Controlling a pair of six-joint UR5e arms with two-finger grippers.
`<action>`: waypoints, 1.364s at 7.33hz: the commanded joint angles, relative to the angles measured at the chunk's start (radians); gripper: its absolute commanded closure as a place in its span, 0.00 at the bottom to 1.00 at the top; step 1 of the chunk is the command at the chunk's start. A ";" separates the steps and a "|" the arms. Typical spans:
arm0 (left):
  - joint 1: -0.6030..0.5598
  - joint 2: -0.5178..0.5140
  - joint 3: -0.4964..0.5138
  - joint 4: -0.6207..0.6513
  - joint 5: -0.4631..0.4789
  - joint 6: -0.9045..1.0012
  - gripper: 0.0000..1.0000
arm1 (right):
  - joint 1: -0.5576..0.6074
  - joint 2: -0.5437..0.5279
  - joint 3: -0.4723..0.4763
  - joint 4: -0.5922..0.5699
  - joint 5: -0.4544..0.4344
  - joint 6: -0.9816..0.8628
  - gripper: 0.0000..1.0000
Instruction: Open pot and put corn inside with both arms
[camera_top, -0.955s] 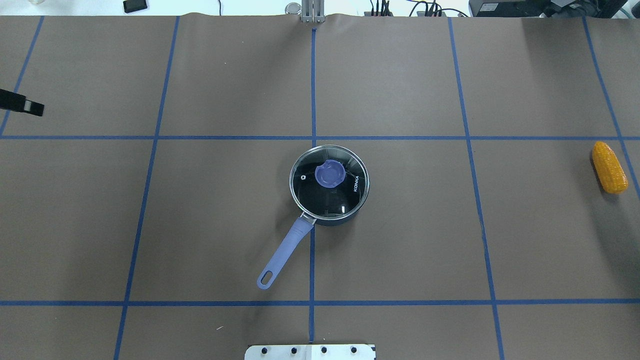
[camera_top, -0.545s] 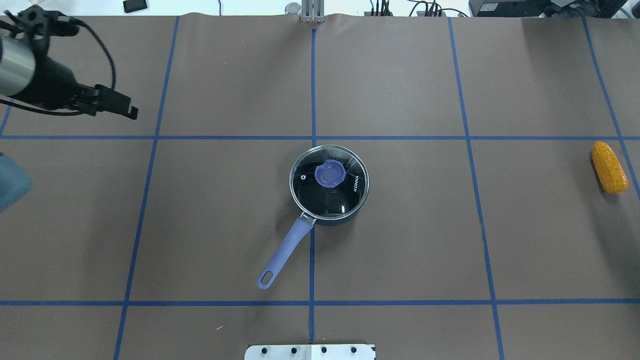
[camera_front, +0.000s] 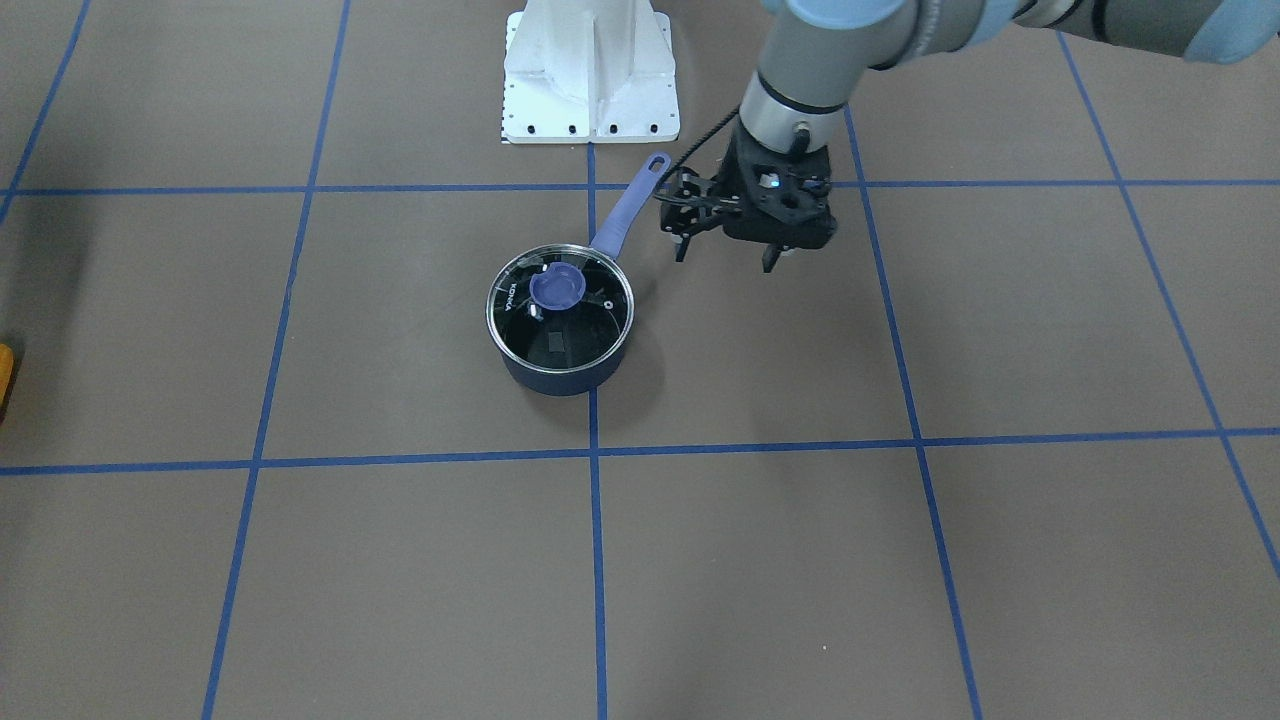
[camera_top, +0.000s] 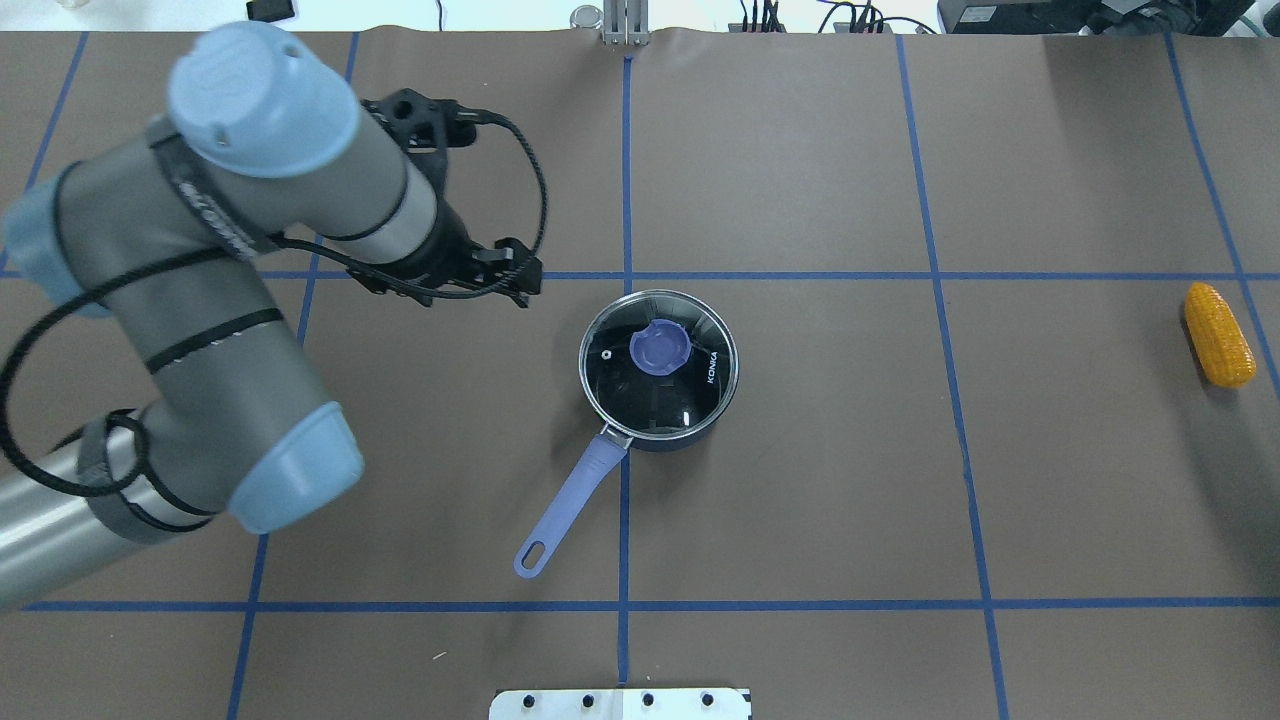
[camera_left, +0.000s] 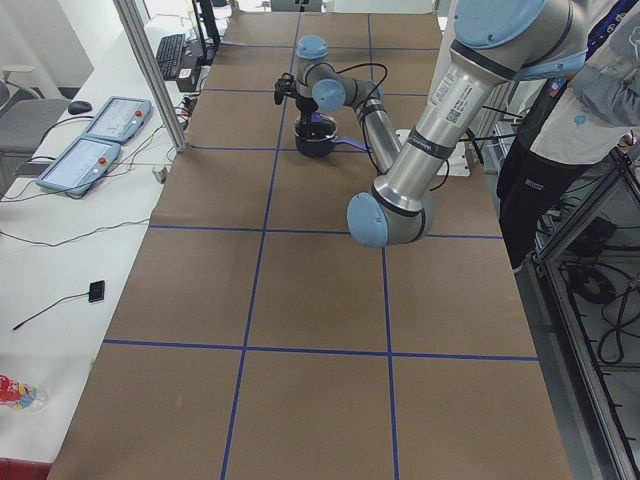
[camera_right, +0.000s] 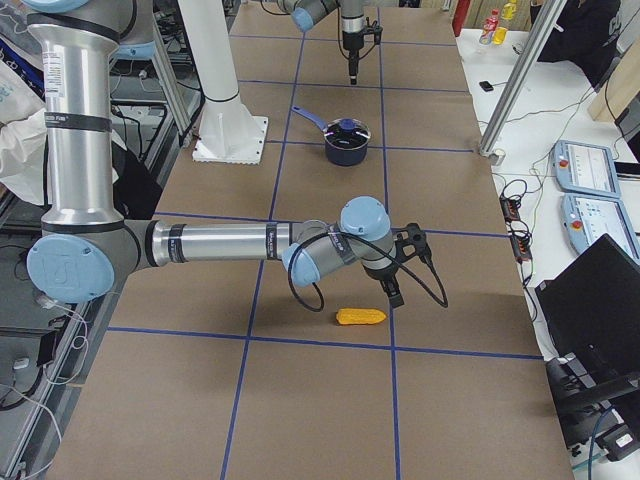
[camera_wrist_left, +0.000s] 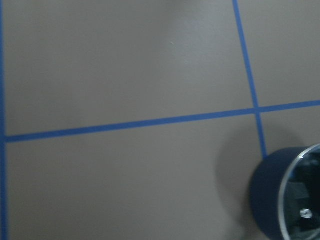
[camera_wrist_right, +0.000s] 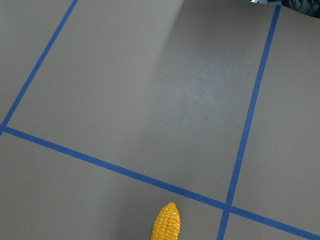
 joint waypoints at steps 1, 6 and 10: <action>0.078 -0.229 0.221 0.034 0.075 -0.117 0.01 | -0.005 -0.001 -0.002 0.000 0.000 0.001 0.00; 0.141 -0.300 0.371 0.023 0.141 -0.175 0.02 | -0.010 -0.001 -0.005 0.000 -0.002 0.001 0.00; 0.148 -0.299 0.378 0.014 0.143 -0.177 0.03 | -0.010 -0.001 -0.005 0.000 -0.003 0.000 0.00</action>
